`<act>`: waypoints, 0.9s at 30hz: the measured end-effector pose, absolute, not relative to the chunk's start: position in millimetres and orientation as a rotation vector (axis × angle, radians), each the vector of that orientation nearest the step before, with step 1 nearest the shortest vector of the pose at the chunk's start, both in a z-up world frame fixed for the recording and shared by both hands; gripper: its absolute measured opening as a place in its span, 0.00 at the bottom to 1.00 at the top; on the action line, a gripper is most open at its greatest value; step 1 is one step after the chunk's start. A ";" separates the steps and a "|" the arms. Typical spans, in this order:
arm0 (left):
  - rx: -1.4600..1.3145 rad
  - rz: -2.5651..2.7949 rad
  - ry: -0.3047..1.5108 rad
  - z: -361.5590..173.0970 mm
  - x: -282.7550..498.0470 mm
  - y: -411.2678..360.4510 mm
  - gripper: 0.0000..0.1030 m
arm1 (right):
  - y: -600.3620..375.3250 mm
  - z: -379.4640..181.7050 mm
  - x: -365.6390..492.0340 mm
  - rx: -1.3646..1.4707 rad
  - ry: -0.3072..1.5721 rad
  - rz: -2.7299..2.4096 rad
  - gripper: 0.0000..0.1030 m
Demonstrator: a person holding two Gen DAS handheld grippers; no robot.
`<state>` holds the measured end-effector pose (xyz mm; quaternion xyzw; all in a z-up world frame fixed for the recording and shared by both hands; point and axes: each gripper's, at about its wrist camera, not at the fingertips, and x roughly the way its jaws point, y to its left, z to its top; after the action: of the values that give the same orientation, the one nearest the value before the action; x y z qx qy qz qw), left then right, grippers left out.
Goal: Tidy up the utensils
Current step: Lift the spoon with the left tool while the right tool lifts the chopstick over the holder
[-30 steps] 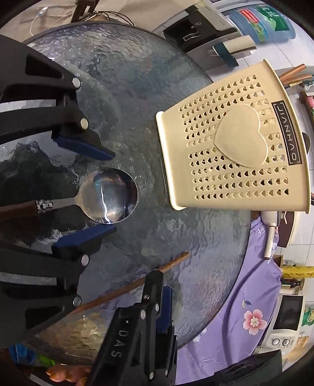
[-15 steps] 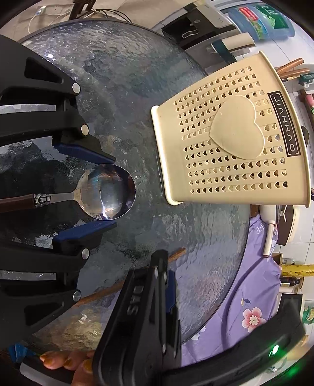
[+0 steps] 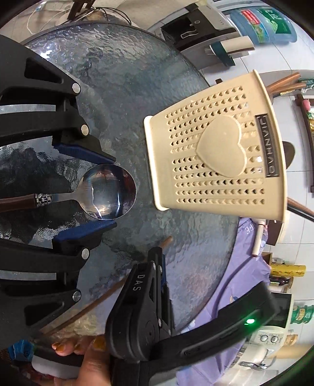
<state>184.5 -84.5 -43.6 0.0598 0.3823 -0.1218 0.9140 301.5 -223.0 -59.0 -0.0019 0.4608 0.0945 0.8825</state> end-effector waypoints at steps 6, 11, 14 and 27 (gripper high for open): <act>0.068 -0.288 0.751 -27.3 180.1 -70.5 0.45 | -235.8 -40.9 289.7 0.087 0.887 0.242 0.08; 0.045 -0.298 0.694 -8.4 172.0 -60.6 0.45 | -245.8 -6.4 269.7 0.140 0.785 0.275 0.08; 0.030 -0.323 0.666 5.6 166.7 -54.8 0.45 | -251.6 11.4 255.8 0.165 0.729 0.304 0.08; -0.060 -0.386 0.595 47.5 149.3 -28.6 0.45 | -262.0 83.1 194.1 0.158 0.535 0.453 0.08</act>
<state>149.3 -28.6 47.5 -0.0292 0.2914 -0.1891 0.9373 194.1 -262.0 83.1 0.0774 0.2619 0.2218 0.9361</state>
